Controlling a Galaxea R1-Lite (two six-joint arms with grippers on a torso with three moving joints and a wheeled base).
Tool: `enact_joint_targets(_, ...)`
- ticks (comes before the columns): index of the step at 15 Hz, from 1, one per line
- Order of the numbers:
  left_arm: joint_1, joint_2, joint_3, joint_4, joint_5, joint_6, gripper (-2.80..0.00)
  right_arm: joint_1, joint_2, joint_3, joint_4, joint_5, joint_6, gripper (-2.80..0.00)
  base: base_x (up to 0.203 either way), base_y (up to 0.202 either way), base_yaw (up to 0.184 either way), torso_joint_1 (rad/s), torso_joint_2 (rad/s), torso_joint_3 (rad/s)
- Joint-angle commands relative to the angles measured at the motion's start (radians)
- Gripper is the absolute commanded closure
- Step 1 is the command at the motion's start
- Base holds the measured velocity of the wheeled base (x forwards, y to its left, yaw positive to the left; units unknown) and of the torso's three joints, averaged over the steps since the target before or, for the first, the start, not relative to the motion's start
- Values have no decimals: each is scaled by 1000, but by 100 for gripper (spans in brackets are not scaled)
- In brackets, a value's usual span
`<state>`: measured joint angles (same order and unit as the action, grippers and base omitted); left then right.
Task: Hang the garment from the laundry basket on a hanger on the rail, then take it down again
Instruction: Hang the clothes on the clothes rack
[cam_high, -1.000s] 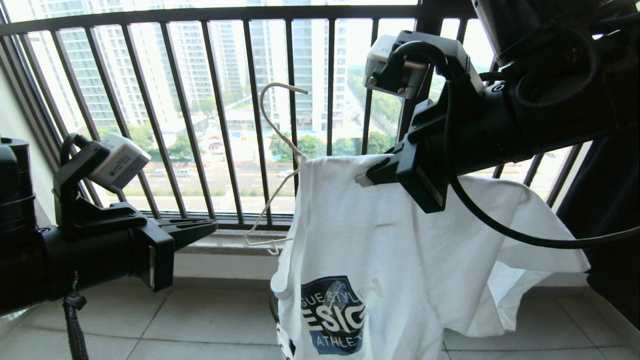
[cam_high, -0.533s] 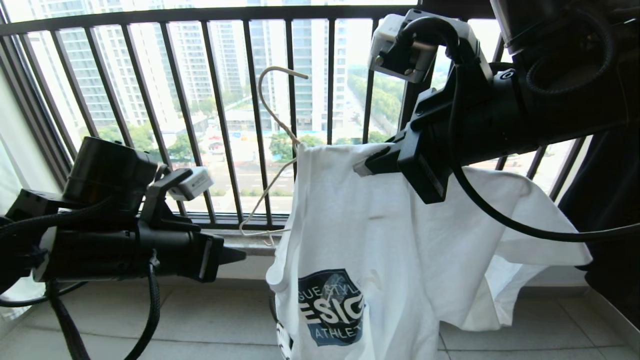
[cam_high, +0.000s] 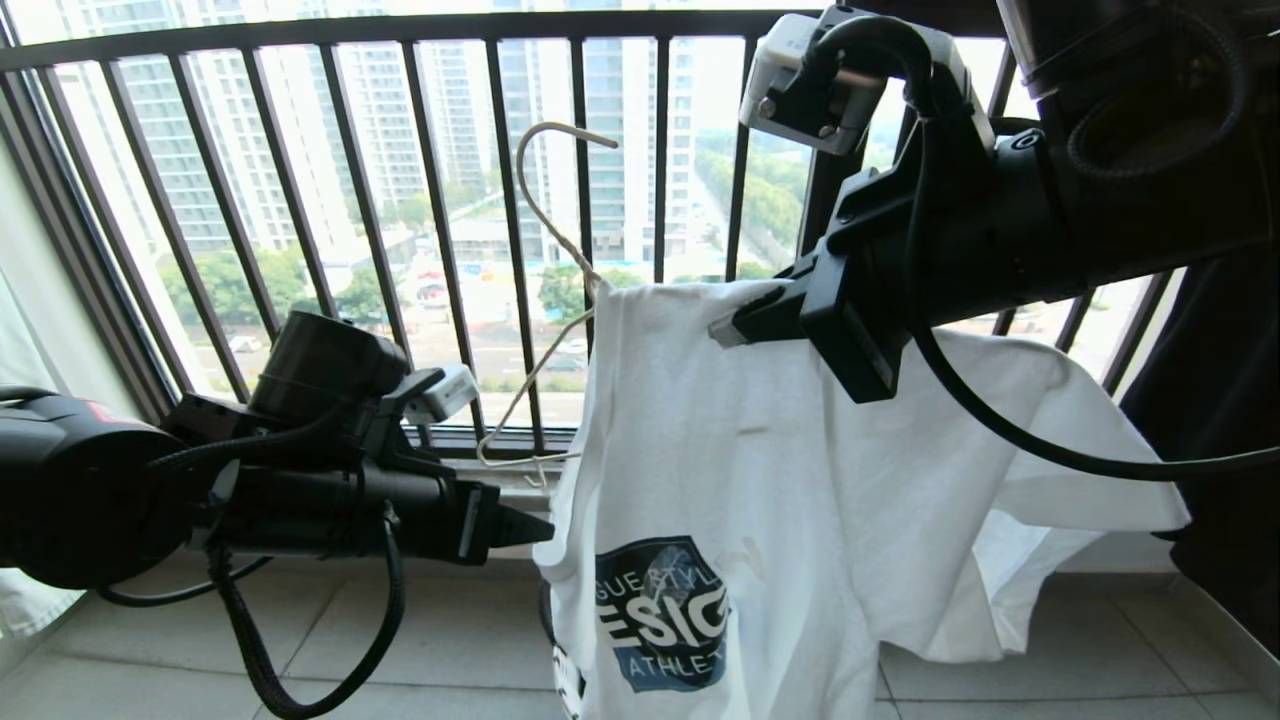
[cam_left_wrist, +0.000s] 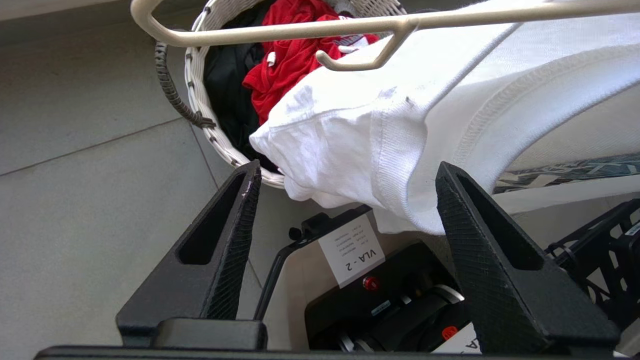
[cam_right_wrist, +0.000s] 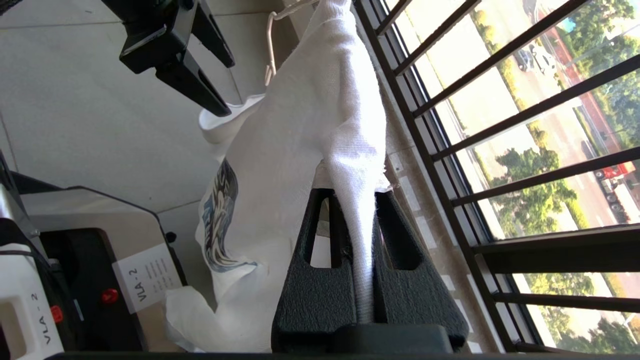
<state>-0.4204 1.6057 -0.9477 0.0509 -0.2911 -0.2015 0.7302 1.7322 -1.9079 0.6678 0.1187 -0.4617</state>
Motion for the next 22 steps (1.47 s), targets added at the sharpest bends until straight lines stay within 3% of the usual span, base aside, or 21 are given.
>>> enact_joint_targets(1,-3,18,3,0,-1,-3,-280,1,-3,0,5,1,-3,0,0,0,0,0,0,0)
enact_joint_targets(3,-2,53,4,-16,3,-3,-280,7,-12,1,6,3,-3,0,0,0,0,0,0,0)
enact_joint_targets(6,-1,104,58,-209,44,-23,-280,30,-37,3,8,4,-3,0,0,0,0,0,0,0)
enact_joint_targets(7,-2,115,75,-264,69,-29,0,34,-42,6,10,5,-3,0,0,0,0,0,0,0)
enact_joint_targets(17,3,126,96,-286,82,-36,0,3,-74,53,13,4,-2,0,0,0,0,0,0,0)
enact_joint_targets(22,54,127,85,-287,79,-32,0,-39,-87,68,13,13,-3,0,0,0,0,0,0,0)
